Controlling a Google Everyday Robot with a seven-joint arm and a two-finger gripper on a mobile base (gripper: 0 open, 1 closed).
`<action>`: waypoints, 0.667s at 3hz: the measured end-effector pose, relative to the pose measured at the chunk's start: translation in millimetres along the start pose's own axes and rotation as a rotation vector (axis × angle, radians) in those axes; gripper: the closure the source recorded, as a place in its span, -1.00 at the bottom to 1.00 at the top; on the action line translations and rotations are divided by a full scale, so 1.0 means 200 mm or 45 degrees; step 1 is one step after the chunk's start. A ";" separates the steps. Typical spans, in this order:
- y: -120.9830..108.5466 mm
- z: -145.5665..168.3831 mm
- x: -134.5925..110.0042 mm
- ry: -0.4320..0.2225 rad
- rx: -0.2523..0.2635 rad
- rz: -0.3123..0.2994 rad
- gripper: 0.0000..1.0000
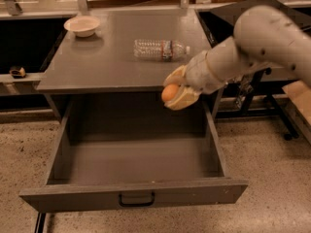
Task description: Pick orange from top drawer and place on counter
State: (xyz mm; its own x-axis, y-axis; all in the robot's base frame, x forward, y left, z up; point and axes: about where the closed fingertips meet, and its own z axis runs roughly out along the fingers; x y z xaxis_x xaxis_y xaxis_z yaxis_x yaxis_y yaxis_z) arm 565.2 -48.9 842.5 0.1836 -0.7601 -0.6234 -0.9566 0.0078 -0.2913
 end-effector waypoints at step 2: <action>-0.34 -0.21 -0.27 0.080 -0.069 -0.029 1.00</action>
Offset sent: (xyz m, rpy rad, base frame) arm 0.0838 0.0254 0.1208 -0.0570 0.0772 0.0048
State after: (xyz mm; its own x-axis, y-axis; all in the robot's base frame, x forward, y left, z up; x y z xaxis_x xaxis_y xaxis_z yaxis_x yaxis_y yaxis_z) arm 610.0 -35.9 926.2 0.1928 -0.7990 -0.5696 -0.9635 -0.0442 -0.2641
